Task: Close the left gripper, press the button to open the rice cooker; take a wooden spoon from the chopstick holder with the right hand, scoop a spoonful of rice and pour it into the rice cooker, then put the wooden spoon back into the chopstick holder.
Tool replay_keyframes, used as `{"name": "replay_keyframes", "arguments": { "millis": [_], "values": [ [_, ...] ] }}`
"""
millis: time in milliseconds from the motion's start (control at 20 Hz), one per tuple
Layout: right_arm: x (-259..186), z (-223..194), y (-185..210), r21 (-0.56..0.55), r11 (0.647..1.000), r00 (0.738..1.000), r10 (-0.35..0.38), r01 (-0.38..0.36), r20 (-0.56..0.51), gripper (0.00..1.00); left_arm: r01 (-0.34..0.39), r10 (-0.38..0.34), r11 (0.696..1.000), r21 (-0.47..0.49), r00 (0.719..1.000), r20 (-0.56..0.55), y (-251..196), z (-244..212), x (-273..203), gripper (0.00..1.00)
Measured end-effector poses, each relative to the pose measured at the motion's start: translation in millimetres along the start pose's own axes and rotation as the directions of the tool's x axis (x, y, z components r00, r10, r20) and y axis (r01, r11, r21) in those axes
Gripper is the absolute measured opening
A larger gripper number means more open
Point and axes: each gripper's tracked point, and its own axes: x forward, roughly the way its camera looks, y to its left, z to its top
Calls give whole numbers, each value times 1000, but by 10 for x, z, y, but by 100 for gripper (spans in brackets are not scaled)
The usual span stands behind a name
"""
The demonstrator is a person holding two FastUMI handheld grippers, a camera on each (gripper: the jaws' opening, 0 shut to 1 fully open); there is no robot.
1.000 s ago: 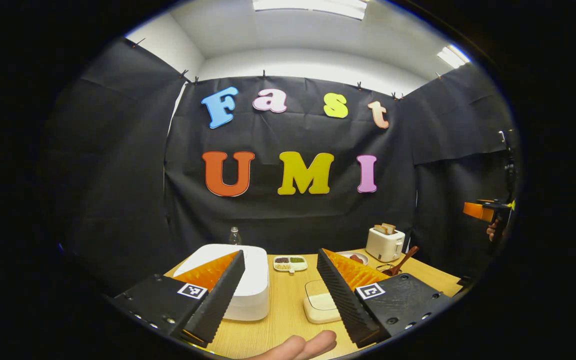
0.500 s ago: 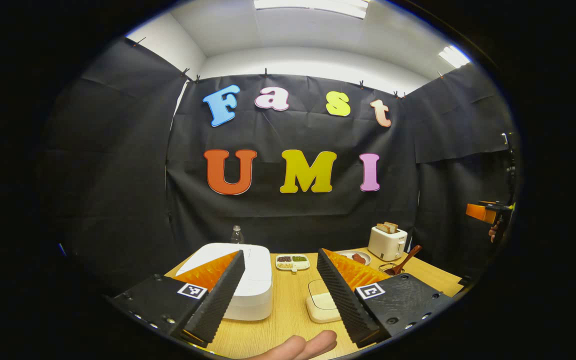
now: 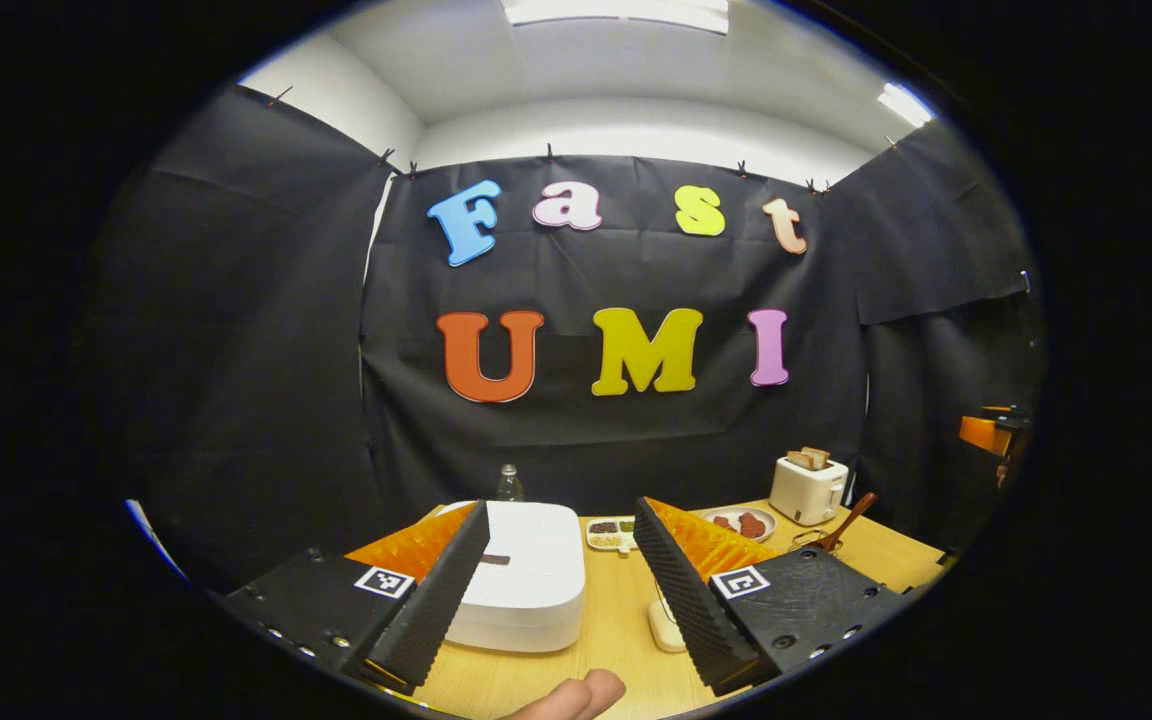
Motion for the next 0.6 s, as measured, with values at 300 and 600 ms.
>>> {"name": "replay_keyframes", "arguments": {
  "millis": [300,600],
  "values": [
    [21,-98,37,1,1000,1000,10,-10,-11,96,110,-117,991,-81,989,-91,-68,-225,230,83],
    [55,-149,86,-9,1000,1000,22,-23,-15,100,83,-85,996,-23,991,-104,174,-363,574,85]
  ]
}}
